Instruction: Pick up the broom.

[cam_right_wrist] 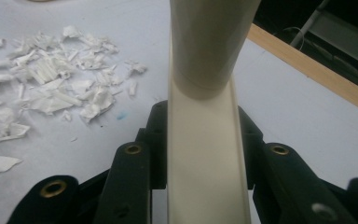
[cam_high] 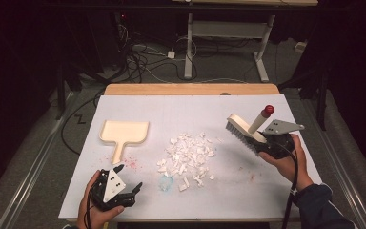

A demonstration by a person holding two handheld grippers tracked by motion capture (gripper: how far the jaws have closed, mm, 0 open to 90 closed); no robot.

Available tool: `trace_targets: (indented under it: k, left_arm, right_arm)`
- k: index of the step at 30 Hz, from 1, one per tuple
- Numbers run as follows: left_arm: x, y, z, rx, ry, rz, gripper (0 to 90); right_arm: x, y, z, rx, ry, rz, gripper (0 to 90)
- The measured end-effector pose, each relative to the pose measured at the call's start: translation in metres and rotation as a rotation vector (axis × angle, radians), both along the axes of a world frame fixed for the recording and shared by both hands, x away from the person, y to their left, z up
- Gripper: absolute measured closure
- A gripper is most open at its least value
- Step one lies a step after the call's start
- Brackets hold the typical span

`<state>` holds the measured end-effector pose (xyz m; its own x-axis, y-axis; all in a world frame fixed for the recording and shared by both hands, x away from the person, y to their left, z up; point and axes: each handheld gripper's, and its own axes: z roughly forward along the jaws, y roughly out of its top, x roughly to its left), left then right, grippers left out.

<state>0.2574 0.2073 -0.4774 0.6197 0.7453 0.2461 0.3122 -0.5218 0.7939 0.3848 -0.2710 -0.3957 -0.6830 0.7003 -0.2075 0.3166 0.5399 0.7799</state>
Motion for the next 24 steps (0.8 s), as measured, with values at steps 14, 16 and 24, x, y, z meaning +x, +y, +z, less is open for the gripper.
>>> trace_targets:
  k: [14,16,24]
  left_arm:
    - [0.002,0.001,-0.002,0.007,0.007,-0.009,16.6]
    - [0.002,0.001,-0.002,0.004,0.009,-0.010,16.6]
    - [0.003,0.001,-0.002,0.004,0.011,-0.016,16.6]
  right_arm:
    - [0.036,0.041,-0.016,-0.140,-0.028,-0.030,67.9]
    - [0.041,0.049,-0.020,-0.168,-0.038,-0.039,68.0]
    - [0.052,0.064,-0.025,-0.179,-0.042,-0.043,68.0]
